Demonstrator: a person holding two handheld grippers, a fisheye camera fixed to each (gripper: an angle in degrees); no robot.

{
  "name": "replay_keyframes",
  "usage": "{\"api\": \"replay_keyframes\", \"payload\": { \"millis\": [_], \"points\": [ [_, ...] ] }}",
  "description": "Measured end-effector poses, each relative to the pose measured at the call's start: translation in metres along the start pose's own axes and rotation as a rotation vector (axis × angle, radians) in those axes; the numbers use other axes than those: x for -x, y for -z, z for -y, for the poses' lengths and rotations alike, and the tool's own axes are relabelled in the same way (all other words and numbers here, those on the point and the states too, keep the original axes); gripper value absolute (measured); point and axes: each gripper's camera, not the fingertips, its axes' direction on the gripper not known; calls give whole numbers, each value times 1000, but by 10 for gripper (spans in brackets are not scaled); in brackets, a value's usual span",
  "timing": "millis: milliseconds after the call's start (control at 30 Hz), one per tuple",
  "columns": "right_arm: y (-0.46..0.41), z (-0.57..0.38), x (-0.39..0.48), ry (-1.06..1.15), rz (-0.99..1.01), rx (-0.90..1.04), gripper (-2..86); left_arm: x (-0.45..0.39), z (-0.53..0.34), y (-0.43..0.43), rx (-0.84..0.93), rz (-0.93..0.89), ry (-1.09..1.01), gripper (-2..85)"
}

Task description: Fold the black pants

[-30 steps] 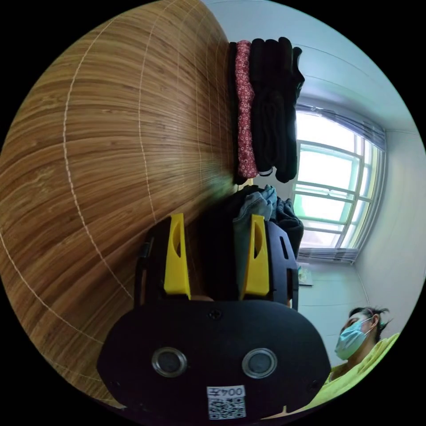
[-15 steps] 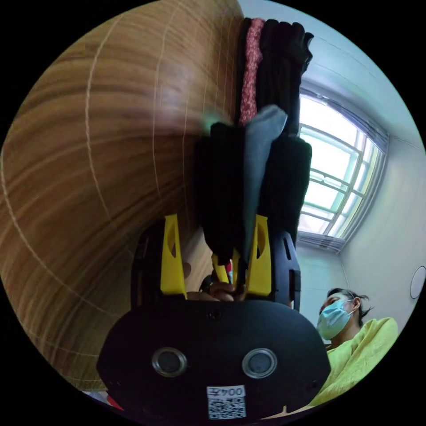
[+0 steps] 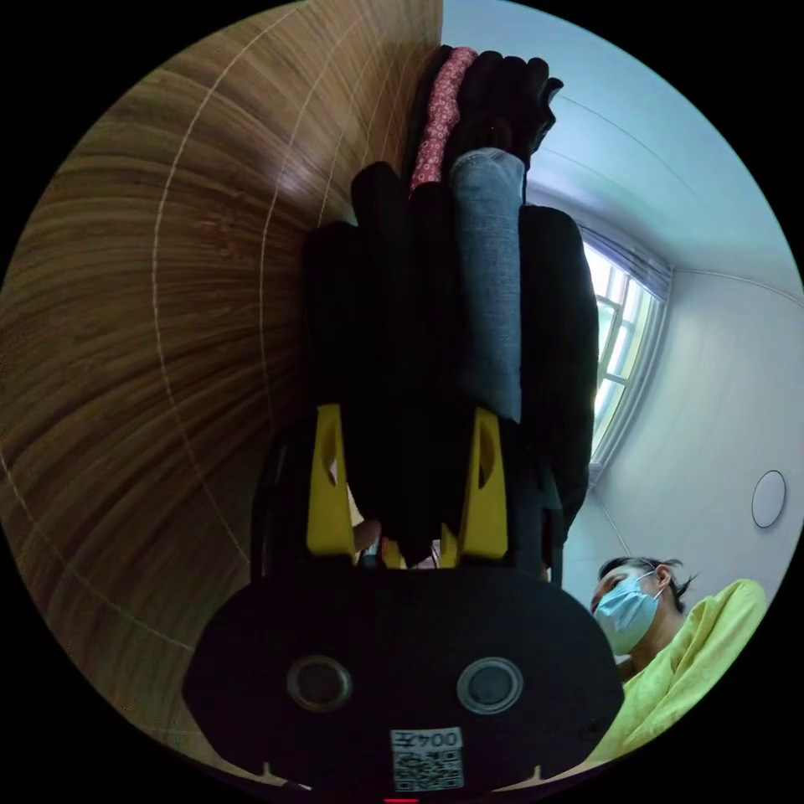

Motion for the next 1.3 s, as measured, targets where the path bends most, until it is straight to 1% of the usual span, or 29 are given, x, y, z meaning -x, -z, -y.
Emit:
{"api": "replay_keyframes", "payload": {
  "millis": [67, 100, 133, 200, 233, 267, 300, 367, 467, 600, 733, 867, 933, 1033, 1100, 1200, 1267, 1300],
  "points": [
    [20, -1, -21, 30, 22, 64, 116, 0, -1, 3, -22, 8, 4, 198],
    [29, -1, -28, 38, 31, 60, 123, -1, 1, 4, -15, 18, -6, 196],
    [52, -2, -42, 34, 50, 15, 137, 0, 4, 5, 5, 25, -23, 195],
    [90, 2, -63, 23, 158, -101, 179, 0, 9, 6, 39, 29, -42, 193],
    [106, 13, -72, 25, 222, -148, 218, 0, 12, 6, 59, 34, -56, 191],
    [113, 32, -75, 31, 235, -147, 244, 0, 14, 6, 68, 36, -61, 191],
    [114, 43, -76, 34, 231, -135, 251, -1, 16, 6, 80, 42, -70, 190],
    [104, 89, -69, 66, 218, -76, 286, -2, 19, 5, 94, 52, -78, 189],
    [78, 140, -56, 80, 217, 47, 295, -6, 24, 2, 125, 69, -89, 187],
    [63, 170, -45, 102, 224, 80, 309, -11, 34, -3, 187, 105, -114, 184],
    [41, 184, -33, 146, 242, 156, 341, -9, 41, -6, 243, 134, -157, 184],
    [29, 194, -22, 187, 228, 276, 363, -2, 45, -4, 236, 94, -176, 190],
    [28, 194, -19, 189, 204, 316, 363, 8, 47, -1, 200, 26, -155, 195],
    [27, 186, -15, 200, 160, 333, 363, 17, 52, 4, 145, -52, -134, 196],
    [27, 178, -11, 202, 136, 323, 365, 17, 57, 4, 126, -69, -132, 196],
    [29, 165, -8, 200, 93, 301, 348, 11, 71, -11, 172, -75, -165, 197],
    [31, 161, -11, 200, 77, 322, 335, 5, 77, -22, 212, -52, -207, 192],
    [32, 160, -13, 194, 85, 318, 334, -3, 80, -29, 242, -12, -246, 186]
  ]
}}
